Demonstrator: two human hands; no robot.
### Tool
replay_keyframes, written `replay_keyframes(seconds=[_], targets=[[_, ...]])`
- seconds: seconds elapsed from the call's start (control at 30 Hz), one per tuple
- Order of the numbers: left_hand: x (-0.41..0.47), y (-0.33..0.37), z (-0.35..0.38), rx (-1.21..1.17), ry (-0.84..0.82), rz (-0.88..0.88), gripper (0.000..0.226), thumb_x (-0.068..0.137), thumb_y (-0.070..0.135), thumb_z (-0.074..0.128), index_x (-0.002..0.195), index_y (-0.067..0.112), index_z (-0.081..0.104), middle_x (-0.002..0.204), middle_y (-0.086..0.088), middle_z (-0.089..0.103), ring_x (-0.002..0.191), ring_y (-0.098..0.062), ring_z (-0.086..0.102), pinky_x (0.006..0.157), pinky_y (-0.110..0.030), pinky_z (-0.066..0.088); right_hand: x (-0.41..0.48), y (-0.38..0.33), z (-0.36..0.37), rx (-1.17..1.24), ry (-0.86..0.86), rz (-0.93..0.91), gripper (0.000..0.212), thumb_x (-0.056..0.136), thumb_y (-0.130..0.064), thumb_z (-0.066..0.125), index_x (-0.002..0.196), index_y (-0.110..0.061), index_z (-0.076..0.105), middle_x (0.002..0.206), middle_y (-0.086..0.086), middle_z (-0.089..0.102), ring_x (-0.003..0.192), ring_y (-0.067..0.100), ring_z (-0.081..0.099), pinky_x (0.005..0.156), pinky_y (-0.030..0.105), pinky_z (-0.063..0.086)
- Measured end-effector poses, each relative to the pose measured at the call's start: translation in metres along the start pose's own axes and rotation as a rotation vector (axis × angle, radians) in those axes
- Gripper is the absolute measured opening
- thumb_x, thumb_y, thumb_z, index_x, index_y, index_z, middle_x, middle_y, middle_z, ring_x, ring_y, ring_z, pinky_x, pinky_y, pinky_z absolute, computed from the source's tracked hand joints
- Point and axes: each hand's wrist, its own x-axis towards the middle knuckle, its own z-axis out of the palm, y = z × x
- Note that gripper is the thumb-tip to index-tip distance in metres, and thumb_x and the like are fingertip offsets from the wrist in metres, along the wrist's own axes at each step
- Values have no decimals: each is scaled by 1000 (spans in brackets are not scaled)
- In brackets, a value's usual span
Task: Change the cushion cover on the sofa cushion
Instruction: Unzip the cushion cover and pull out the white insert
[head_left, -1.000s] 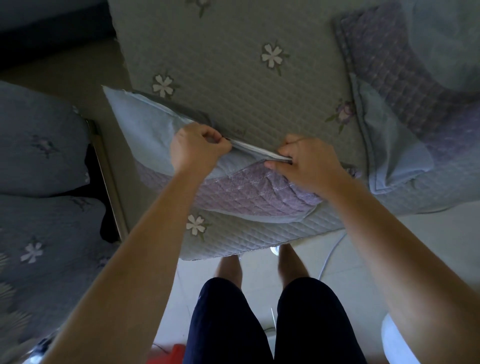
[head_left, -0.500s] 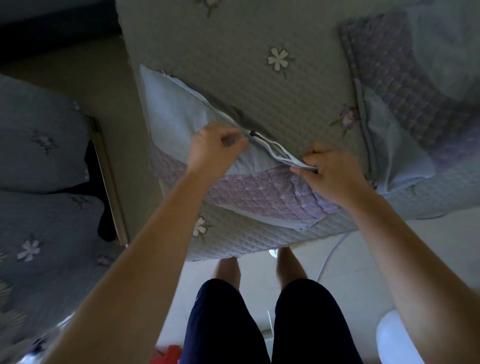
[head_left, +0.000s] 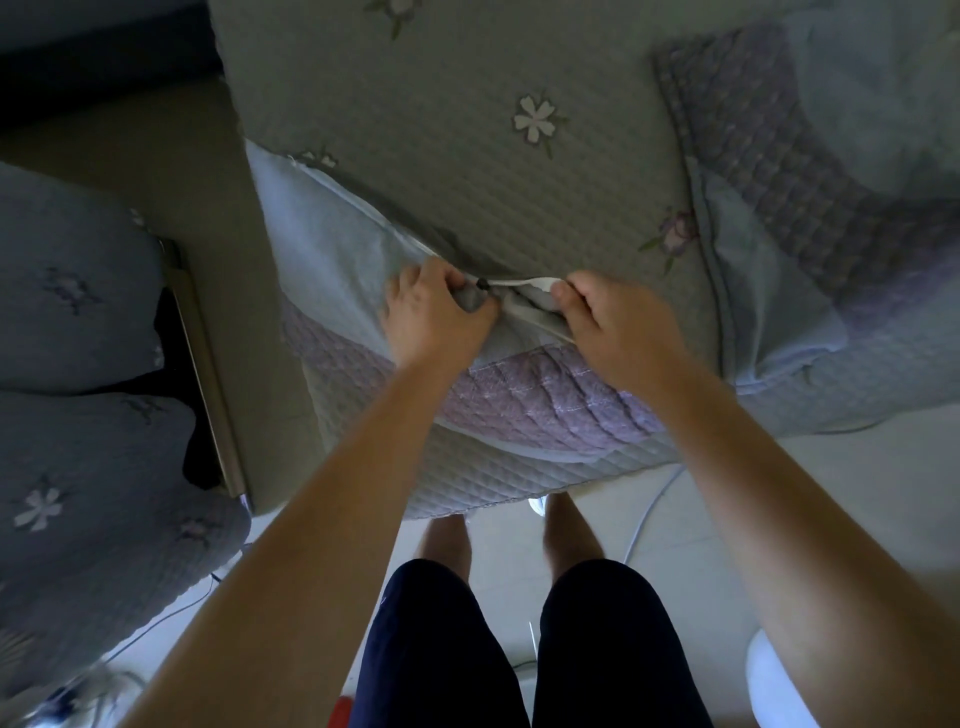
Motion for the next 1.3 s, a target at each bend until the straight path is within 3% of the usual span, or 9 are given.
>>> replay_keyframes(seconds=[0.17, 0.27, 0.37, 0.53, 0.63, 0.8, 1.03, 1.17, 1.3], targets=[[-28, 2, -2, -109, 129, 39, 24, 69, 27, 68, 86, 18, 52, 84, 5, 56, 82, -20, 50, 67, -37, 47, -11, 0, 5, 44, 119, 30, 32, 103, -39, 43, 99, -12, 61, 84, 5, 64, 73, 26, 60, 60, 29, 34], [-40, -3, -3, -118, 227, 99, 24, 74, 22, 67, 97, 20, 59, 86, 5, 62, 77, -19, 58, 61, -31, 48, -8, -10, 8, 69, 80, -43, 33, 98, -45, 52, 117, -19, 63, 93, 2, 71, 77, 23, 65, 60, 29, 43], [-40, -6, -4, -38, 317, 203, 20, 80, 26, 68, 100, 24, 70, 88, 3, 68, 73, -19, 63, 56, -27, 49, -6, -14, 11, 81, 36, -160, 29, 100, -37, 54, 115, -17, 67, 85, 6, 72, 72, 27, 66, 56, 28, 41], [-25, -2, -3, 76, 406, 318, 8, 75, 27, 70, 77, 21, 74, 78, 3, 66, 67, -20, 62, 45, -29, 48, -11, -12, 11, 158, 94, -91, 24, 103, -29, 50, 108, -9, 63, 65, -5, 56, 52, 18, 52, 49, 26, 30], [-20, -3, -5, 129, 431, 340, 5, 71, 25, 71, 71, 20, 72, 74, 4, 64, 66, -19, 62, 43, -27, 45, -14, -11, 10, 152, 95, -98, 25, 102, -31, 51, 107, -11, 64, 67, 2, 65, 56, 22, 59, 49, 30, 39], [-19, -12, -21, 79, 467, 231, 7, 75, 26, 70, 75, 22, 76, 78, 7, 68, 69, -17, 62, 50, -22, 38, -14, -10, -2, 124, 153, -146, 21, 101, -29, 53, 105, -12, 66, 75, 1, 69, 62, 20, 62, 57, 25, 38], [-8, -7, -31, 49, 430, 111, 9, 74, 26, 63, 68, 19, 65, 75, 6, 64, 64, -18, 58, 50, -25, 39, -28, -17, 5, 67, 157, -163, 23, 102, -33, 52, 103, -15, 66, 66, -9, 59, 52, 17, 59, 47, 24, 41], [-10, -7, -34, 30, 476, 165, 11, 75, 25, 65, 66, 18, 66, 71, 5, 64, 59, -17, 57, 48, -24, 36, -23, -33, 13, -50, 304, -197, 26, 94, -37, 61, 110, -16, 62, 100, 8, 60, 77, 20, 59, 62, 31, 48], [-14, -8, -37, 53, 476, 182, 10, 74, 26, 66, 67, 20, 67, 71, 4, 65, 62, -18, 58, 47, -26, 41, -8, -49, 33, -121, 118, -274, 41, 84, -49, 67, 108, -16, 63, 114, 11, 54, 95, 30, 58, 71, 39, 52]])
